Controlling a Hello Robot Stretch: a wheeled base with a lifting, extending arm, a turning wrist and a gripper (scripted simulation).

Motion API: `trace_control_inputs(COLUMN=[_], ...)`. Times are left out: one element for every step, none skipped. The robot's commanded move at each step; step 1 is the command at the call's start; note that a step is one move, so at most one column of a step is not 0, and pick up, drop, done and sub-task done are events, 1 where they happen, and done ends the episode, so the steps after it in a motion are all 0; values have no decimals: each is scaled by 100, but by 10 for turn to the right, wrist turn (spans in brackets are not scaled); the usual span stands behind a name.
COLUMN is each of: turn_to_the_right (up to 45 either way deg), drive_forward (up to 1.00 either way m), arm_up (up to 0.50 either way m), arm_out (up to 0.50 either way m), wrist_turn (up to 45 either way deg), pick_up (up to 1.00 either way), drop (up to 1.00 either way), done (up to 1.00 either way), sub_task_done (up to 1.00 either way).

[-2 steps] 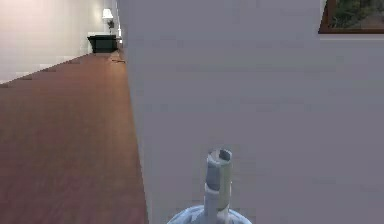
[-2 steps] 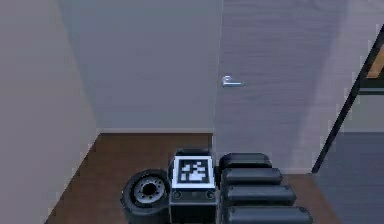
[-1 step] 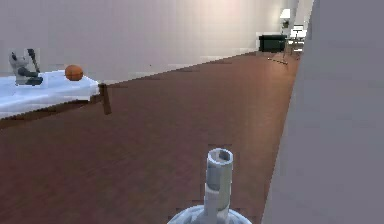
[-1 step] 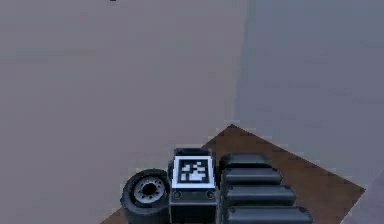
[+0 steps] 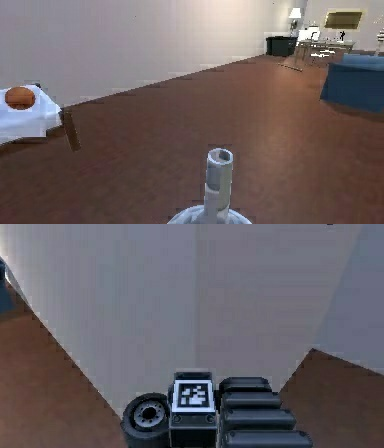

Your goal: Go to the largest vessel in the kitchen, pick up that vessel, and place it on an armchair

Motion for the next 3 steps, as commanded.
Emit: trace_control_inputs(turn_to_the_right=[-30,-450,-420], drive_forward=[0,0,0], arm_up=[0,0,0], arm_out=[0,0,0], wrist_turn=[0,0,0], pick_up=[0,0,0], drop=[0,0,0], done=[0,0,0], sub_task_done=[0,0,0])
